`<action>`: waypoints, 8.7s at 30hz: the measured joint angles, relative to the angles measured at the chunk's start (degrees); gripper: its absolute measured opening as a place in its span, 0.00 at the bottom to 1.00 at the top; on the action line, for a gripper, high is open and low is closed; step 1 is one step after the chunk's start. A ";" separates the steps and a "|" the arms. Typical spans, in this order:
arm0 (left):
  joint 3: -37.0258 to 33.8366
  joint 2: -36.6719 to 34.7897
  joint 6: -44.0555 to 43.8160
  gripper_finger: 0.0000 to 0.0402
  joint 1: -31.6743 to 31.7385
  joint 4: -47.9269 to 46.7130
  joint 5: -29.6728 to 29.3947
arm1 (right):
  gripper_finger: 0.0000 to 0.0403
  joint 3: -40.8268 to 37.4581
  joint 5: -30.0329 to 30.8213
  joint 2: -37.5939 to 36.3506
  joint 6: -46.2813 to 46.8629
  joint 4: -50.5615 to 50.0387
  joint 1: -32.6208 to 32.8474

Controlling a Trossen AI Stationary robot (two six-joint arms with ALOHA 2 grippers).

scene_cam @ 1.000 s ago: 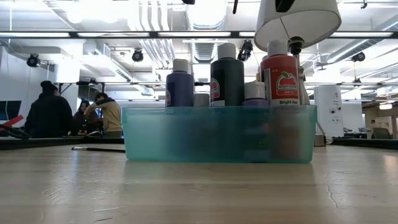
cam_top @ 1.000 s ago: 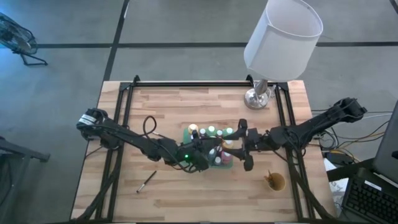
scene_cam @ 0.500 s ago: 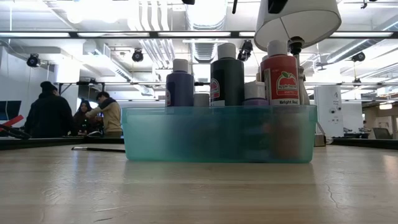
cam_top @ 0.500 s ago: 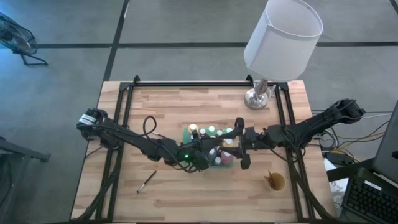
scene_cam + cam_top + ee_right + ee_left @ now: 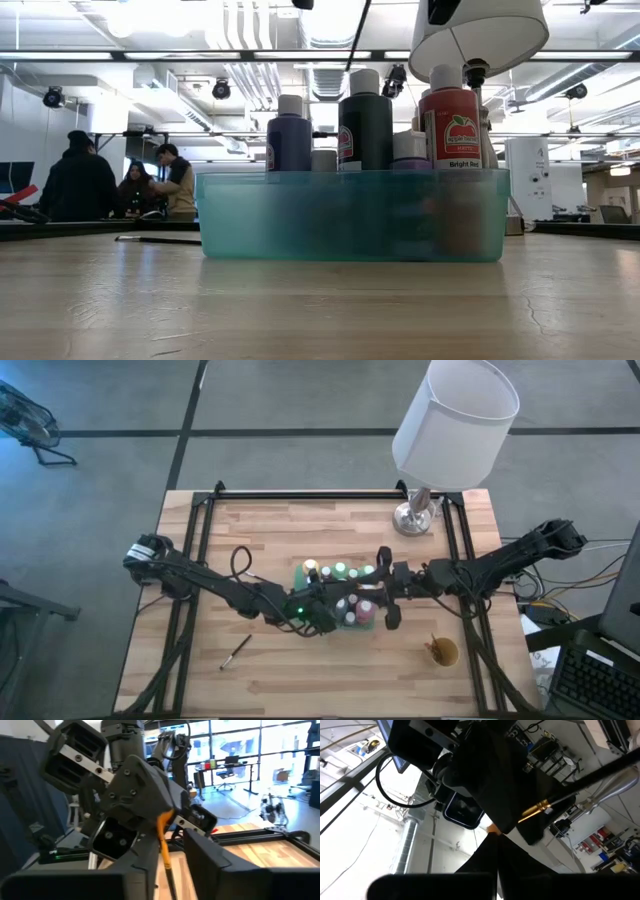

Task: Pick & Place Paint Supplies
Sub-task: Put the gold paintbrush into the yellow cup, then put the silver paintbrush into the yellow cup

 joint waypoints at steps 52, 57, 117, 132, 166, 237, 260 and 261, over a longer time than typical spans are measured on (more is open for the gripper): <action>-33.63 -36.09 -118.85 0.42 -0.26 -14.41 3.94 | 0.02 36.58 31.08 -1.76 24.17 -82.48 28.60; -36.94 -36.09 -121.15 0.42 -0.26 -10.59 4.96 | 0.03 39.99 34.01 1.25 29.78 -88.49 32.29; -38.17 -36.02 -120.98 0.42 0.15 -6.86 4.96 | 0.03 24.75 42.76 9.25 107.24 -124.13 66.43; -38.10 -36.02 -120.83 0.42 0.58 -5.52 4.96 | 0.03 15.47 42.35 9.25 106.51 -112.83 67.91; -36.37 -36.06 -123.12 0.42 0.92 -12.00 1.22 | 0.54 18.49 43.97 -1.01 101.52 -118.88 67.55; -26.36 -12.26 -122.43 0.41 37.97 -89.21 32.44 | 0.50 18.52 47.60 -9.09 85.57 -117.83 61.30; -26.34 -10.03 -125.59 0.38 37.94 -90.05 32.13 | 0.49 18.52 47.60 -9.09 85.13 -117.74 61.30; -26.34 -10.03 -125.59 0.36 37.94 -90.06 32.15 | 0.49 18.52 47.60 -9.09 85.13 -117.74 61.33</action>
